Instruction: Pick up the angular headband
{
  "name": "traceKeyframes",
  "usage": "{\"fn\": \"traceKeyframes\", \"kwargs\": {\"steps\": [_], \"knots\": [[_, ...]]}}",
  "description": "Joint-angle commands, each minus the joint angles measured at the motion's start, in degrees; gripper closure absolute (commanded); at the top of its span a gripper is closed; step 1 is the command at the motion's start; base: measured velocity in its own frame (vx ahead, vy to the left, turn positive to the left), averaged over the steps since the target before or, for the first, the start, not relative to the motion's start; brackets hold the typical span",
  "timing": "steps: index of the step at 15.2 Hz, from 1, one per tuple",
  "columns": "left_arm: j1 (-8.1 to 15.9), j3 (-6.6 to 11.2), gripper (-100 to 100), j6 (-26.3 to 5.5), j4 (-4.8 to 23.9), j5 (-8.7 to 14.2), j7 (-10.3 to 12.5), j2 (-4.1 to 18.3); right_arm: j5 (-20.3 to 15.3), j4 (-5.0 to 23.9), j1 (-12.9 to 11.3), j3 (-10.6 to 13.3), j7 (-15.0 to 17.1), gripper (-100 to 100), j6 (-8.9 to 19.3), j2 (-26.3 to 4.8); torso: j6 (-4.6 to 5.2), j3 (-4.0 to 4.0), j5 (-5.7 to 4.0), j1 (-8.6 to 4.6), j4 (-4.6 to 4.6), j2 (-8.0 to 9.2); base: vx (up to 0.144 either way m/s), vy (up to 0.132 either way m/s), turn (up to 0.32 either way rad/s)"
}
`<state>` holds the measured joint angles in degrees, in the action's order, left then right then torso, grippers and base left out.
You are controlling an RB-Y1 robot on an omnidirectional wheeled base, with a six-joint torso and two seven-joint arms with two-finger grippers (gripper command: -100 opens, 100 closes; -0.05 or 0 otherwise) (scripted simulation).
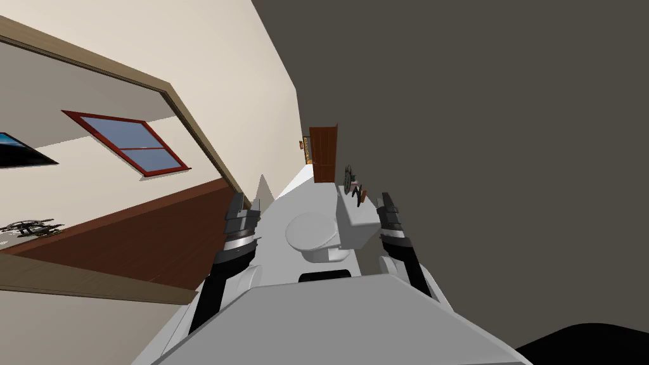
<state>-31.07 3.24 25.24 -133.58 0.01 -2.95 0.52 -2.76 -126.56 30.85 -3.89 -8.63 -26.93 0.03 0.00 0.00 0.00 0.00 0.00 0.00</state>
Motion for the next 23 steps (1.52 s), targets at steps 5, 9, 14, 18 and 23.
{"fn": "traceKeyframes", "kwargs": {"steps": [5, 9, 14, 18, 23], "knots": [[0.0, 0.0, 0, 0.0, 0.0, 0.0, 0.0, 0.0, 1.3, 0.5, -0.8, 0.4, 0.0, -100, 1.7, -6.7, -0.01, 0.01, 0.01, 0.04, 0.0, 0.01, -0.004, 0.013, 0.036], [0.0, 0.0, 0, 0.0, 0.0, 0.0, 0.0, 0.0, 2.8, 0.9, -1.7, 0.9, 0.0, -100, 3.5, -11.1, -0.01, 0.01, 0.02, 0.07, 0.0, 0.01, -0.005, 0.022, 0.054], [0.0, 0.0, 0, 0.0, 0.0, 0.0, 0.0, 0.0, 4.6, 1.5, -2.8, 1.4, -0.1, -100, 5.9, -17.0, 0.0, 0.01, 0.02, 0.08, 0.0, 0.02, -0.006, 0.026, 0.055], [0.0, 0.0, 0, 0.0, 0.0, 0.0, 0.0, 0.0, 5.7, 1.9, -3.5, 1.8, -0.1, -100, 7.3, -21.4, -0.02, 0.0, 0.02, 0.09, 0.0, 0.0, -0.004, 0.025, 0.068], [0.0, 0.0, 0, 0.0, 0.0, 0.0, 0.0, 0.0, 8.1, 2.7, -4.9, 2.6, -0.2, -100, 10.5, -27.9, -0.02, 0.01, 0.02, 0.09, 0.0, 0.02, -0.006, 0.024, 0.072]]}}
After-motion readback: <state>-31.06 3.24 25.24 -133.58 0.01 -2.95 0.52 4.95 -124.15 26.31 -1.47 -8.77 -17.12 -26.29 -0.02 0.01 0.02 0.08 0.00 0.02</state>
